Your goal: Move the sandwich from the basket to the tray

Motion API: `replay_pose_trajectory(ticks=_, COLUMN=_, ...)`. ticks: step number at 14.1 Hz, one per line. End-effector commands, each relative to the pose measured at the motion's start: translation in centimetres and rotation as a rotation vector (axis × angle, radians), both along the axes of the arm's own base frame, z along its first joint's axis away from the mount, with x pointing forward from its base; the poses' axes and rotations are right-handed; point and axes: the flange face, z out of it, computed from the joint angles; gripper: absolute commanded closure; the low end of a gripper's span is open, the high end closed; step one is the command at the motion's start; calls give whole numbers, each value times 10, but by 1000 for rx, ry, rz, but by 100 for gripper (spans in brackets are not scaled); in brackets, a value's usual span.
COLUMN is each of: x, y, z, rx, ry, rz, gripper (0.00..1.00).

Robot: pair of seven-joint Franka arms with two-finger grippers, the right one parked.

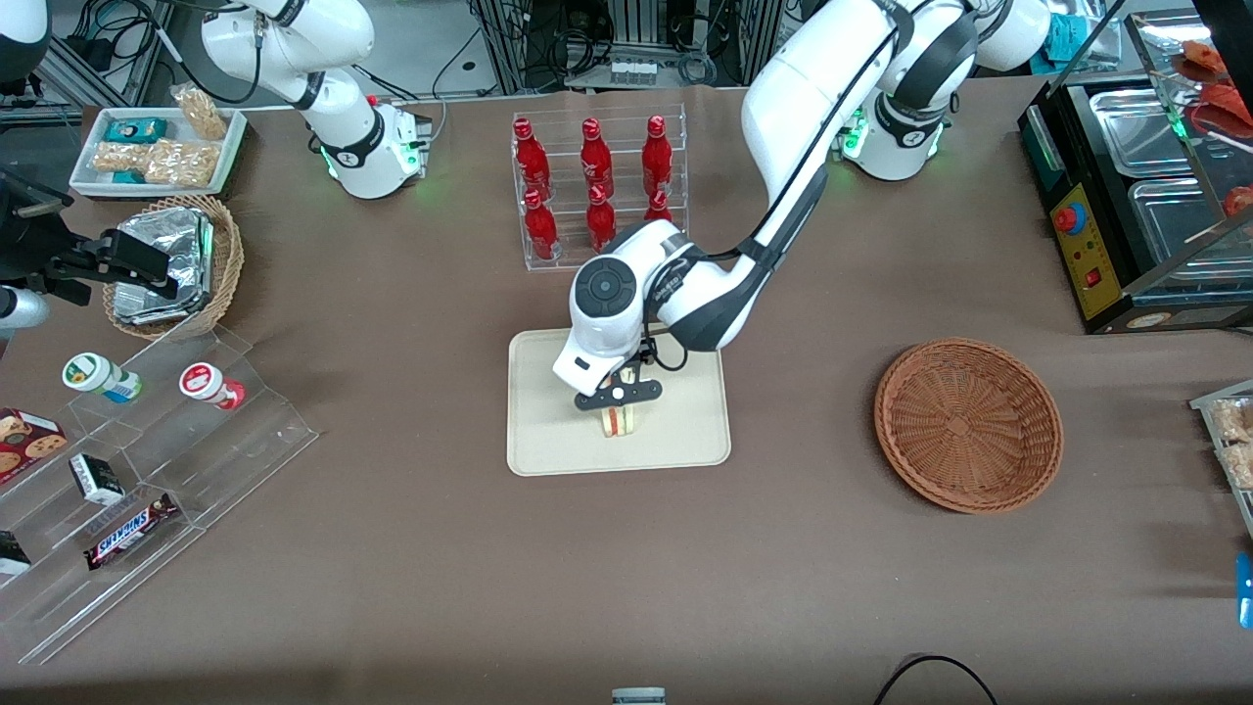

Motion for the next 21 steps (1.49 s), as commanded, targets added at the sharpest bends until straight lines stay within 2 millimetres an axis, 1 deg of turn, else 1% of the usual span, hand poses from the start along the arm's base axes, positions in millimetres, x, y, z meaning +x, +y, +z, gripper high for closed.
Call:
replay_pose_trajectory(ticks=1, x=-6, y=15, z=67, rx=36, ry=11, rz=-11, gripper=0)
replay_pose_trajectory(ticks=2, x=13, y=46, z=82, rx=49, ry=27, rz=-12, gripper=0)
replay_pose_trajectory(ticks=3, x=13, y=61, z=95, rx=69, ry=57, rz=-7, gripper=0)
replay_pose_trajectory(ticks=4, x=9, y=72, z=105, rx=96, ry=77, rz=-1, gripper=0)
replay_pose_trajectory(ticks=5, x=7, y=88, z=113, rx=128, ry=91, rz=1, gripper=0)
replay_pose_trajectory(ticks=6, x=19, y=117, z=120, rx=147, ry=92, rz=32, gripper=0)
replay_pose_trajectory(ticks=7, x=23, y=142, z=128, rx=148, ry=95, rz=22, gripper=0)
replay_pose_trajectory(ticks=8, x=22, y=163, z=133, rx=147, ry=105, rz=-19, gripper=0)
replay_pose_trajectory(ticks=10, x=27, y=219, z=151, rx=134, ry=112, rz=-64, gripper=0)
replay_pose_trajectory(ticks=11, x=28, y=247, z=162, rx=124, ry=110, rz=-82, gripper=0)
replay_pose_trajectory(ticks=14, x=25, y=316, z=191, rx=98, ry=108, rz=-154, gripper=0)
replay_pose_trajectory(ticks=15, x=28, y=341, z=204, rx=88, ry=106, rz=-180, gripper=0)
replay_pose_trajectory(ticks=17, x=30, y=380, z=228, rx=67, ry=100, rz=-237, gripper=0)
replay_pose_trajectory(ticks=19, x=33, y=423, z=247, rx=44, ry=81, rz=-278, gripper=0)
replay_pose_trajectory(ticks=21, x=36, y=460, z=266, rx=26, ry=63, rz=-297, gripper=0)
